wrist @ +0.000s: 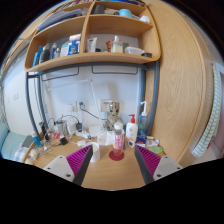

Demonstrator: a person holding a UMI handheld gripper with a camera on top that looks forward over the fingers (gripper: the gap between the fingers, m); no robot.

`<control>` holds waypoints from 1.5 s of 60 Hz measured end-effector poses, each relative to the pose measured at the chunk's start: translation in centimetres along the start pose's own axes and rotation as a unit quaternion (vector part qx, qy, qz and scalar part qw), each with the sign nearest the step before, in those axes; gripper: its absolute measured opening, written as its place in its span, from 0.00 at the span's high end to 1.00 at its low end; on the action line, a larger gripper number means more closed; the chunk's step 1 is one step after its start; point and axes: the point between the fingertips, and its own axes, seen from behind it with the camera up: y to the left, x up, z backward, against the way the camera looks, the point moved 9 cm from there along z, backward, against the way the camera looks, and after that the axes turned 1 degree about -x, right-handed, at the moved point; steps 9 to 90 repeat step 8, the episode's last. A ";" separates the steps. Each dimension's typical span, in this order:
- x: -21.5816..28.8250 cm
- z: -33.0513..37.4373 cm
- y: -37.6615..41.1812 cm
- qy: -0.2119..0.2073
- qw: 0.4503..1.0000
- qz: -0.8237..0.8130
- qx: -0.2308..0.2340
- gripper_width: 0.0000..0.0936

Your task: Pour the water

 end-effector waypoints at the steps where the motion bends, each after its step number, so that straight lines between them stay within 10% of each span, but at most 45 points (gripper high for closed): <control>1: 0.0 0.0 0.0 -0.001 1.000 0.000 0.001 0.07; 90: 0.2 0.1 0.6 -0.002 1.000 0.000 0.007 0.07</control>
